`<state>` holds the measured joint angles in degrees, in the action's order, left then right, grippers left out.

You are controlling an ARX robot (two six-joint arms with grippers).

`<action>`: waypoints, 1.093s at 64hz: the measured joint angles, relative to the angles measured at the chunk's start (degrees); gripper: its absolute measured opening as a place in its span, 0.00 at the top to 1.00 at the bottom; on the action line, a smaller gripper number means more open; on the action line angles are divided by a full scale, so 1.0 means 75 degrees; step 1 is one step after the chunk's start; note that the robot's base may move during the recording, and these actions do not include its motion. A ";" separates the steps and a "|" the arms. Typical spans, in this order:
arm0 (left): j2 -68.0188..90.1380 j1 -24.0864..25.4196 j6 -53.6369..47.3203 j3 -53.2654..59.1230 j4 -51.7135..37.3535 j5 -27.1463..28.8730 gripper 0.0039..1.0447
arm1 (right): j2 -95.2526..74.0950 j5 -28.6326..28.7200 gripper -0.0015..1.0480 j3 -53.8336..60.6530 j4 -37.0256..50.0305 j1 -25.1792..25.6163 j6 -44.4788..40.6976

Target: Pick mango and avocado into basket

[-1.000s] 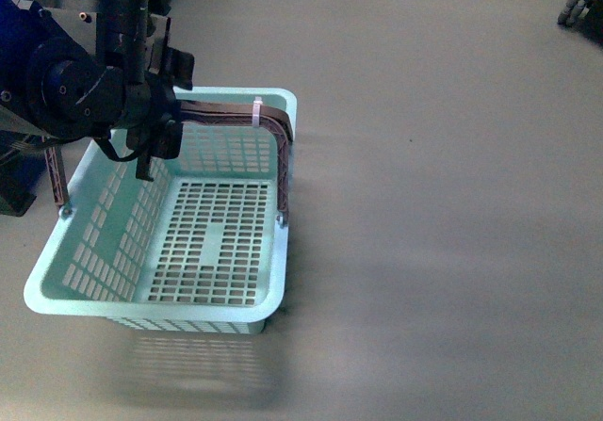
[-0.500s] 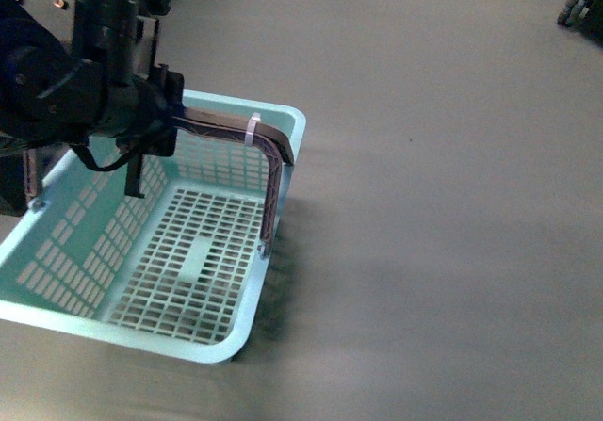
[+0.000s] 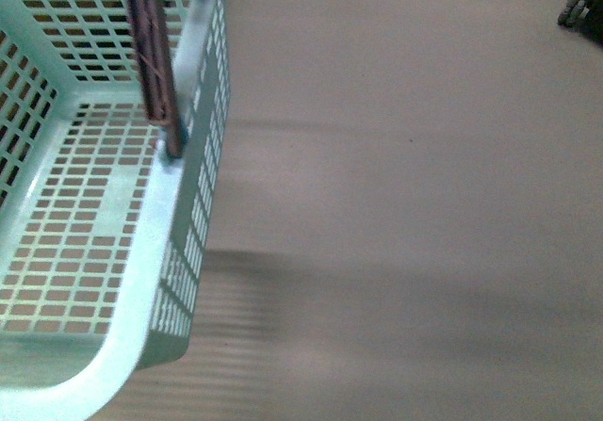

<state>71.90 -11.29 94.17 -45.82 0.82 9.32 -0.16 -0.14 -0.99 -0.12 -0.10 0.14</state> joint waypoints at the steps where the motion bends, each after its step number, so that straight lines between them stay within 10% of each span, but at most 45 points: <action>1: -0.0125 -0.0006 0.0003 0.0000 0.0096 0.0009 0.87 | 0.0000 0.0000 0.08 0.0000 0.0000 0.0000 0.0003; 70: -0.1842 -0.0125 0.0082 -0.0169 0.1591 0.0341 0.87 | 0.0000 0.0003 0.08 0.0000 0.0000 0.0000 0.0003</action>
<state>58.08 -12.23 94.78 -47.09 12.75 11.88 -0.16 -0.12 -0.99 -0.12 -0.10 0.16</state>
